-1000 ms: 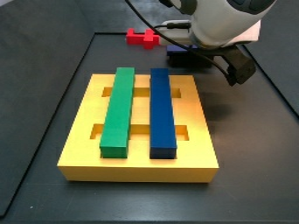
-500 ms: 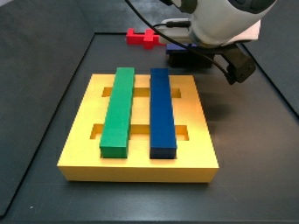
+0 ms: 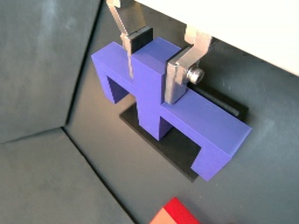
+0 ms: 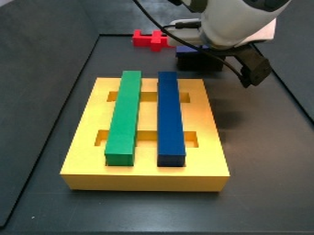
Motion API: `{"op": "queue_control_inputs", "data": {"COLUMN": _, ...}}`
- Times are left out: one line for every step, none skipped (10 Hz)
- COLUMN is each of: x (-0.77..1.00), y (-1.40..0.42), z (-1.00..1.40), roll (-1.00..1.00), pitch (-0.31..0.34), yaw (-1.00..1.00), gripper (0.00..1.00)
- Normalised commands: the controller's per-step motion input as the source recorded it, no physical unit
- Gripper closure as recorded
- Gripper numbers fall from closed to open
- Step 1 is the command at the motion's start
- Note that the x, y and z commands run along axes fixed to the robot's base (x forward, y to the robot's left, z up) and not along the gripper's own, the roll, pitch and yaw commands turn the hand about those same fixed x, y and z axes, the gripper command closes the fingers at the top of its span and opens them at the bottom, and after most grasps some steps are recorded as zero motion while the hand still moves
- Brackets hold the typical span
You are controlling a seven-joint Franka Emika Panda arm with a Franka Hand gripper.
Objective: Pick up the purple object. Move up. Place the purple object on the fixture. Regrasp the purple object. Move to above the board. Insert the purple object.
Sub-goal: Regrasp the purple object, then move to above the board.
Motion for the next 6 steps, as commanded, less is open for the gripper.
{"op": "queue_control_inputs", "data": {"x": 0.00, "y": 0.00, "z": 0.00, "roll": 0.00, "pitch": 0.000, "yaw": 0.00, "gripper": 1.00}}
{"op": "queue_control_inputs", "data": {"x": 0.00, "y": 0.00, "z": 0.00, "roll": 0.00, "pitch": 0.000, "yaw": 0.00, "gripper": 1.00}}
{"op": "queue_control_inputs", "data": {"x": 0.00, "y": 0.00, "z": 0.00, "roll": 0.00, "pitch": 0.000, "yaw": 0.00, "gripper": 1.00}}
{"op": "queue_control_inputs", "data": {"x": 0.00, "y": 0.00, "z": 0.00, "roll": 0.00, "pitch": 0.000, "yaw": 0.00, "gripper": 1.00}}
{"op": "queue_control_inputs", "data": {"x": 0.00, "y": 0.00, "z": 1.40, "roll": 0.00, "pitch": 0.000, "yaw": 0.00, "gripper": 1.00}}
{"op": "queue_control_inputs", "data": {"x": -0.04, "y": 0.02, "z": 1.40, "roll": 0.03, "pitch": 0.058, "yaw": 0.00, "gripper": 1.00}}
